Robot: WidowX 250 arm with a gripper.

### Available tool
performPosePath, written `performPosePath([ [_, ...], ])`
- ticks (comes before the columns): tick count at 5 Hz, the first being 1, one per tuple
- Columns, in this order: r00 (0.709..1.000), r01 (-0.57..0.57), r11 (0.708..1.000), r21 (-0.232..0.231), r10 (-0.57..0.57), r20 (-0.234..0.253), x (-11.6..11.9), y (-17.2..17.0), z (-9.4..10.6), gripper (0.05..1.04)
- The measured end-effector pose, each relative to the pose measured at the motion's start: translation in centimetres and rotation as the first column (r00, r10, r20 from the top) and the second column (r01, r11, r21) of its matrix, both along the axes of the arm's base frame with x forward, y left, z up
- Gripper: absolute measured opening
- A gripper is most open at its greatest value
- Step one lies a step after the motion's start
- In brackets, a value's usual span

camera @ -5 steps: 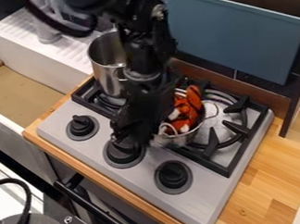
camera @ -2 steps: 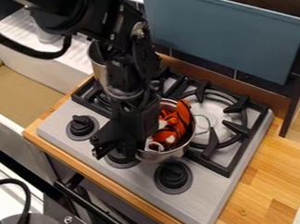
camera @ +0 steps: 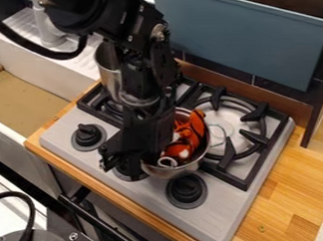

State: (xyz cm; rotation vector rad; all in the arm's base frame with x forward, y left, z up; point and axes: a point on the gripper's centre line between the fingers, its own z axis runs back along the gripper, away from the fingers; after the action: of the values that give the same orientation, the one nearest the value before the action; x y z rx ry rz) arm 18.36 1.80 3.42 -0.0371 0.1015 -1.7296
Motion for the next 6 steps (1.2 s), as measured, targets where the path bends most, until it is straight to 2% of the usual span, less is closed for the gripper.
performPosePath([
  [1,1.0,-0.02,1.0,-0.018,0.021,0.022,0.8,0.8,1.6,0.815],
  [2,0.997,-0.058,0.997,-0.042,0.059,0.044,2.1,1.9,3.4,0.997],
  [3,0.986,-0.127,0.989,-0.082,0.135,0.099,4.0,2.8,5.5,0.999],
  [4,0.982,-0.15,0.986,-0.077,0.157,0.101,5.5,3.5,6.8,0.999],
  [6,0.975,-0.202,0.977,-0.067,0.207,0.081,7.5,5.0,7.4,0.999],
])
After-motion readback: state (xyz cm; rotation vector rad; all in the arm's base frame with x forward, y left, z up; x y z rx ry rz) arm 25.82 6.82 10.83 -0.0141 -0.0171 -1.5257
